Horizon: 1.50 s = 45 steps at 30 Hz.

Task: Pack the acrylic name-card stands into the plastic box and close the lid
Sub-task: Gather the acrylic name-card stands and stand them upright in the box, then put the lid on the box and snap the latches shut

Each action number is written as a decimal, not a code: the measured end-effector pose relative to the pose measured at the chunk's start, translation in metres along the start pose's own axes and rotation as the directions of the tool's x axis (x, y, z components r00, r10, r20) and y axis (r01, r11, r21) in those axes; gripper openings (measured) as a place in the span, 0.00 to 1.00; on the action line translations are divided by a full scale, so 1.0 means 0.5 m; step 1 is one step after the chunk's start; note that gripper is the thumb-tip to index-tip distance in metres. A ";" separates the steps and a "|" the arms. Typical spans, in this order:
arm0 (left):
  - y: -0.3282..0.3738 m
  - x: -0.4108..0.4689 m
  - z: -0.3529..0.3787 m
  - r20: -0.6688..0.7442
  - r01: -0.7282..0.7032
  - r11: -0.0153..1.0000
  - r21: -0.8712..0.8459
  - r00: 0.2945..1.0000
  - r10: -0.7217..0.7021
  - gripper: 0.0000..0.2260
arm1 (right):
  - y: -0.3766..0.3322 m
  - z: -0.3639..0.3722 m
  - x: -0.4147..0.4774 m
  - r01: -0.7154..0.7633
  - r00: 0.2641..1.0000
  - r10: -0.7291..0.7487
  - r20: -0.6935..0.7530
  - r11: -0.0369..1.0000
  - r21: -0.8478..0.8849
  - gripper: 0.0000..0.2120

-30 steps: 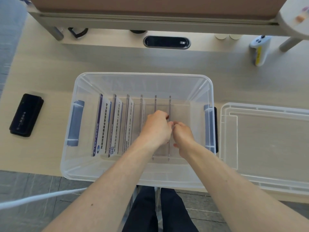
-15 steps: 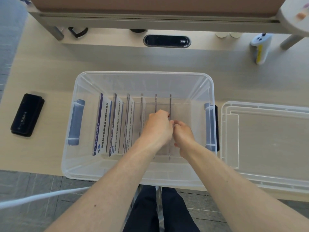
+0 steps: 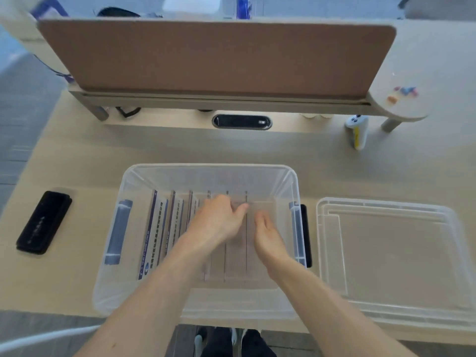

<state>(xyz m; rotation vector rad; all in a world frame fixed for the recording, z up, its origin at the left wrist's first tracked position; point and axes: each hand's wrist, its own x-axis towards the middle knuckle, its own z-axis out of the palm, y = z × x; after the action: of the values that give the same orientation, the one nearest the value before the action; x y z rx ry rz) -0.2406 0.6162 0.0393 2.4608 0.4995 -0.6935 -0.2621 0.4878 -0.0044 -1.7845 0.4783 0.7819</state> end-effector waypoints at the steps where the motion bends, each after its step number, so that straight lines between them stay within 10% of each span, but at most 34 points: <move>1: -0.001 -0.004 -0.017 -0.007 -0.001 1.000 -0.013 1.000 0.001 0.21 | -0.014 -0.009 -0.007 0.017 1.000 -0.017 0.004 1.000 0.018 0.28; 21: 0.015 -0.095 -0.273 -0.222 -0.154 0.824 -0.546 0.974 0.035 0.24 | -0.266 -0.141 -0.189 0.297 0.954 -0.299 0.015 0.953 0.062 0.31; 45: 0.286 -0.143 -0.137 -0.218 -0.240 0.766 -0.597 0.967 0.133 0.24 | -0.230 -0.399 -0.233 0.350 0.937 -0.346 -0.053 0.932 0.096 0.25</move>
<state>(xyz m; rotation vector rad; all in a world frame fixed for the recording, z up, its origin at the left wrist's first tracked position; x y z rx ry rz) -0.2049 0.5285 0.1849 1.9001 0.4433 -0.1870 -0.2136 0.3336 0.1968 -1.7241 0.2099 0.4687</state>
